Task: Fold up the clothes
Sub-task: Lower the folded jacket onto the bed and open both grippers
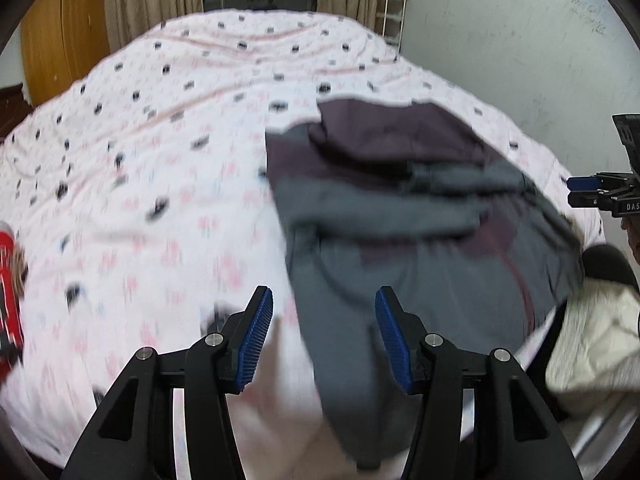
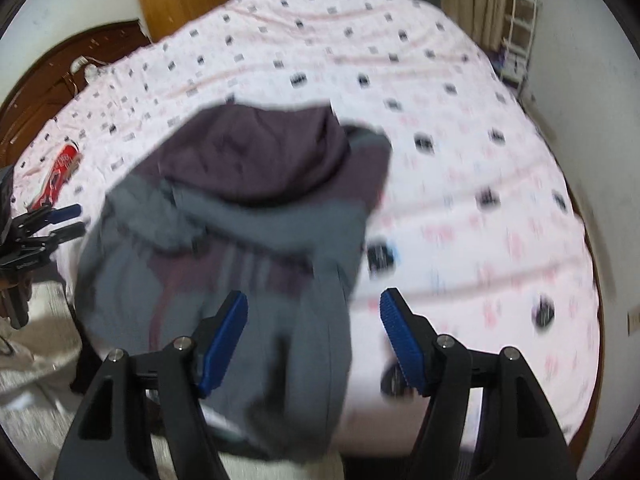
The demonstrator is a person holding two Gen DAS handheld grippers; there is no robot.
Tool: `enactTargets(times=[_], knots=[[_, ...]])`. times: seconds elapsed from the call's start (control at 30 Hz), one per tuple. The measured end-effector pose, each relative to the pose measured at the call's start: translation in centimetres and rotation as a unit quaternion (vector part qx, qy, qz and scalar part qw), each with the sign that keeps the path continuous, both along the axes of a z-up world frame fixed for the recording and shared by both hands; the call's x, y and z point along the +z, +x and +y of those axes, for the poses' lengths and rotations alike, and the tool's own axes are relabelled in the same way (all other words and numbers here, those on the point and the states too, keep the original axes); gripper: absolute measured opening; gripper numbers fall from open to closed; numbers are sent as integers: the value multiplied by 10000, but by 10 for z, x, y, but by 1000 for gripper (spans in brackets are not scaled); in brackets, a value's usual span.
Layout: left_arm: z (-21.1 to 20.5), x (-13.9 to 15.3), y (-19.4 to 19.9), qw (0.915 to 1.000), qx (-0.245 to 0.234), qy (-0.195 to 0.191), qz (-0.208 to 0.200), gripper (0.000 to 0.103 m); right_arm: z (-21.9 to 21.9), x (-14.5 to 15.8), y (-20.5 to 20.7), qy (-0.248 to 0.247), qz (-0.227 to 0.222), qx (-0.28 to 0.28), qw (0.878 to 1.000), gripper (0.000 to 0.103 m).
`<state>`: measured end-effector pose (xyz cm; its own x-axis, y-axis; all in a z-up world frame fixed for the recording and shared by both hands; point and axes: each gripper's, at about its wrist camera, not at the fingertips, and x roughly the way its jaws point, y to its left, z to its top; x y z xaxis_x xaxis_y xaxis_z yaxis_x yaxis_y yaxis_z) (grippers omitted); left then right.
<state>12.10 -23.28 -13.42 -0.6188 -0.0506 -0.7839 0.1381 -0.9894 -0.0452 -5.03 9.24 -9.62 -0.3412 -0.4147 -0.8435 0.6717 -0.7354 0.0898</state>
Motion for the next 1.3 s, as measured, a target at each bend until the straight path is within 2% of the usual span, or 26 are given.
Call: enactTargets(times=[0.17,0.33,0.47,0.63,0.87,1.0,1.13,1.3], knots=[[4,-19,24,9990,-113,253,-344,49,24,-22,19,68,-576,-86,9983,71],[7,-31,35,9969,-172,577,-507,49,33,-36,32,179,-885,-61,9959,70],[9,-37,39,9960,-182,702,-529,49,28,-42,39,389,-883,-181,9952,70],[11,-42,38,9960,-187,701,-515,49,24,-57,40,411,-1061,-227,9932,70],[12,-50,39,9952,-205,755,-588,49,23,-65,39,405,-1253,-270,9909,64],[12,-56,40,9945,-177,817,-630,49,20,-70,41,417,-1268,-200,9909,51],[12,-58,41,9946,-121,827,-619,49,18,-74,41,409,-1283,-202,9907,46],[13,-59,41,9953,-78,754,-610,50,18,-77,41,368,-1301,-257,9905,46]])
